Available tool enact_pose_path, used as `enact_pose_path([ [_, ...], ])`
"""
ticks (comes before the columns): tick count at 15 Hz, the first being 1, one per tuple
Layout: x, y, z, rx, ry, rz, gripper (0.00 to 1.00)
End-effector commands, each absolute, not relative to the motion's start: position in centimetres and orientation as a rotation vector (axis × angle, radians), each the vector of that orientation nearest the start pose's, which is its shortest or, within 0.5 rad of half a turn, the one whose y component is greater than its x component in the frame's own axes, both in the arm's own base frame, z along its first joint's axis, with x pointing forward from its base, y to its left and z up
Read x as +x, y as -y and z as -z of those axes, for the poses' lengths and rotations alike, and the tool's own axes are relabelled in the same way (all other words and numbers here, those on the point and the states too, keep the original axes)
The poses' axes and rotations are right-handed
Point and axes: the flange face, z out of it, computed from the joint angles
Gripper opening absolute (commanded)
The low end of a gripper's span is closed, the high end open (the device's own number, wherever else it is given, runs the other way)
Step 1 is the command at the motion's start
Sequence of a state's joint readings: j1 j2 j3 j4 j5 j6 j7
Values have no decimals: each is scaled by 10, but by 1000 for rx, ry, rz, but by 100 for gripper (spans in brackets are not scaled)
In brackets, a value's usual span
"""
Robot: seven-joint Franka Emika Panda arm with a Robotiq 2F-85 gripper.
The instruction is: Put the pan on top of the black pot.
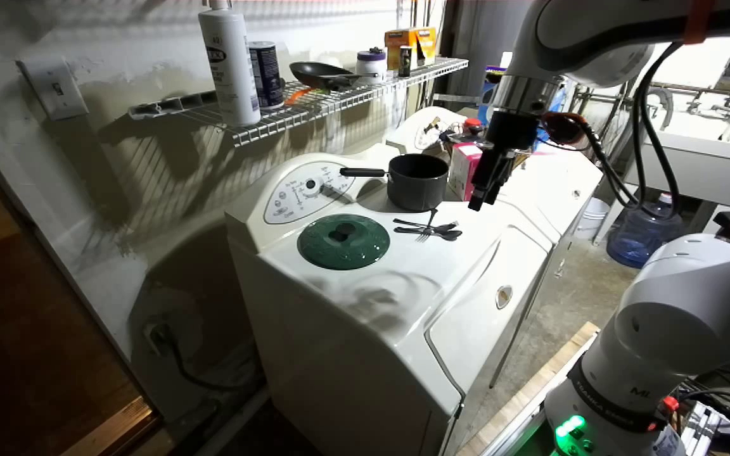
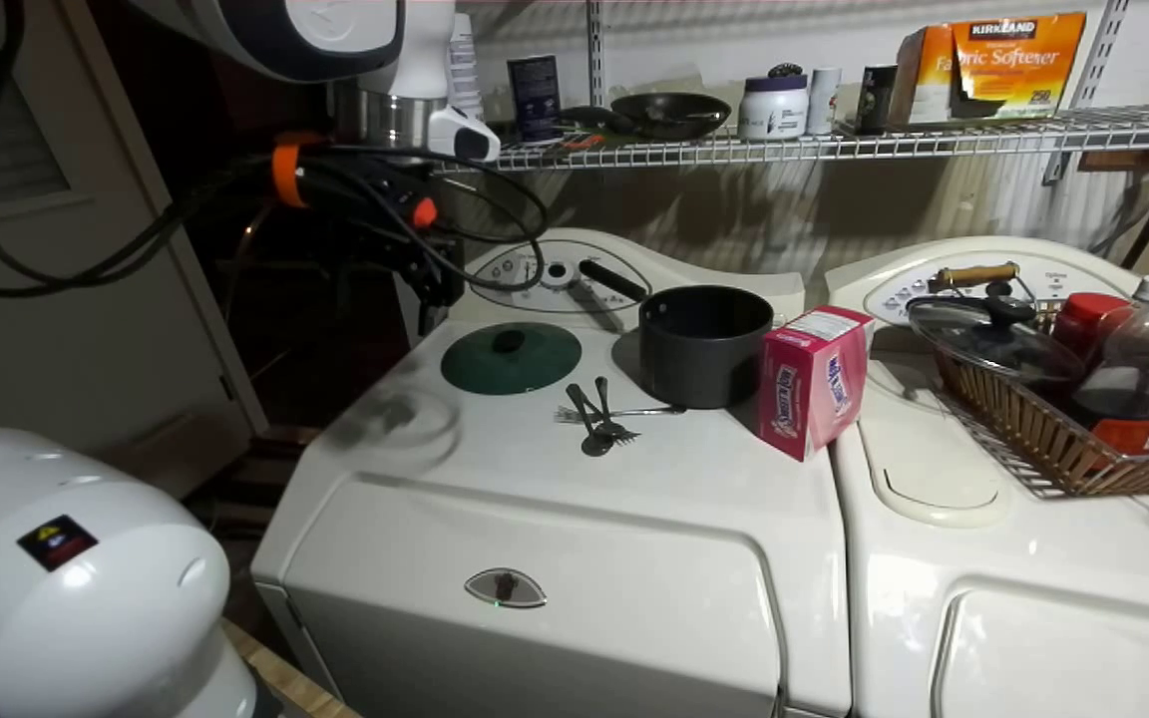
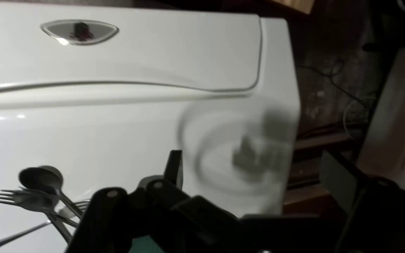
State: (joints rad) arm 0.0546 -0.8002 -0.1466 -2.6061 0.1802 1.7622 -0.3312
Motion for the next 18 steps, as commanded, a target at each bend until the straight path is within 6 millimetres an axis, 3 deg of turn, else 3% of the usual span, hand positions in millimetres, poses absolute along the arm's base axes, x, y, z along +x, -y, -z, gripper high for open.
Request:
enact_pose_path([
  [1, 358, -8, -507, -2675, 207, 68, 100],
  [3, 381, -14, -521, -2602, 119, 121, 100],
  [5, 415, -6, -531, -2550, -1, 155, 100],
  [11, 507, 40, -572, -2311, -244, 224, 100],
  [15, 558, 75, -577, -2123, -373, 242, 100],
  [18, 589, 105, -565, -2027, -471, 272, 100],
])
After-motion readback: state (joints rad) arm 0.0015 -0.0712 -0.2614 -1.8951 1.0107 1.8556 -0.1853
